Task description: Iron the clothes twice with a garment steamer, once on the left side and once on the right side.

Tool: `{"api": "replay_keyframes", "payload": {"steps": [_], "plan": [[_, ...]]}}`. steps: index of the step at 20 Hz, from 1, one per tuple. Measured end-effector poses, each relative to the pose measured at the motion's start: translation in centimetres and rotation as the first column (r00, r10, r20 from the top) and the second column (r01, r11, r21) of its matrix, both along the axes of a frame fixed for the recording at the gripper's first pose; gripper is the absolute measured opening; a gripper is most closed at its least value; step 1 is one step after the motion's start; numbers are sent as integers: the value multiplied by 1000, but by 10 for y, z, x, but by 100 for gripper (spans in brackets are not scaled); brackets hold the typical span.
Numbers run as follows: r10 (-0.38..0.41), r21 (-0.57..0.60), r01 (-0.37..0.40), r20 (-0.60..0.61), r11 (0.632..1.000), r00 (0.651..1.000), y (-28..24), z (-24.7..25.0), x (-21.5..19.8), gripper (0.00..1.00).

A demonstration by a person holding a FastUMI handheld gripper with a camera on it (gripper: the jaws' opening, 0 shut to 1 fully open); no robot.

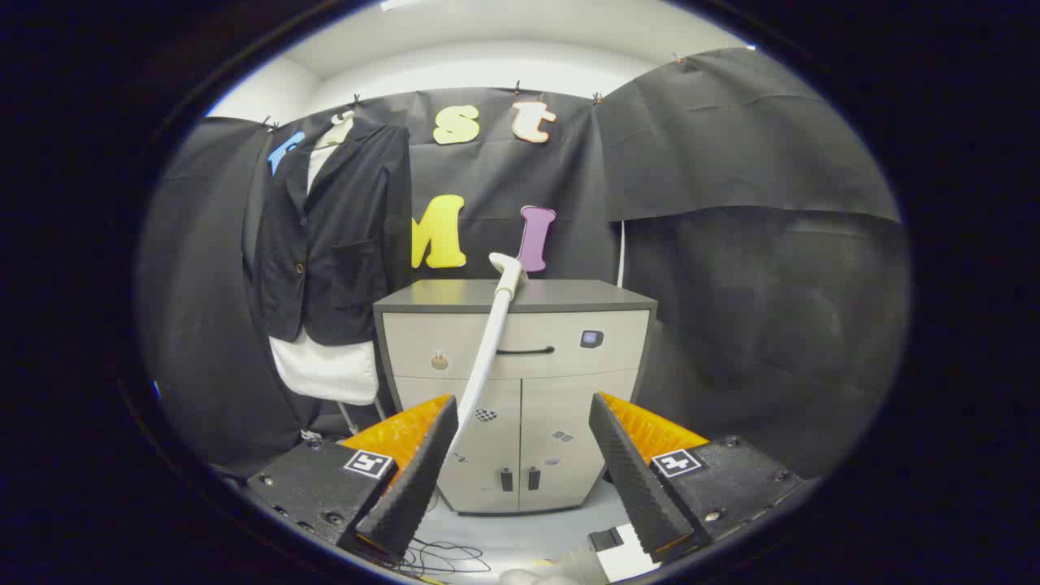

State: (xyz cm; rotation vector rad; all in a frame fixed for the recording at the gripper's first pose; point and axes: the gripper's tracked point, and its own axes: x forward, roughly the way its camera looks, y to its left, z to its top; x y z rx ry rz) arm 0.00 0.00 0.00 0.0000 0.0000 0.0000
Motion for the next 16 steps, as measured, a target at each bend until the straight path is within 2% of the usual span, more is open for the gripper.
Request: {"api": "replay_keyframes", "payload": {"steps": [16], "plan": [[6,-7,-6,14,1000,1000,9,16,-1,100]]}}
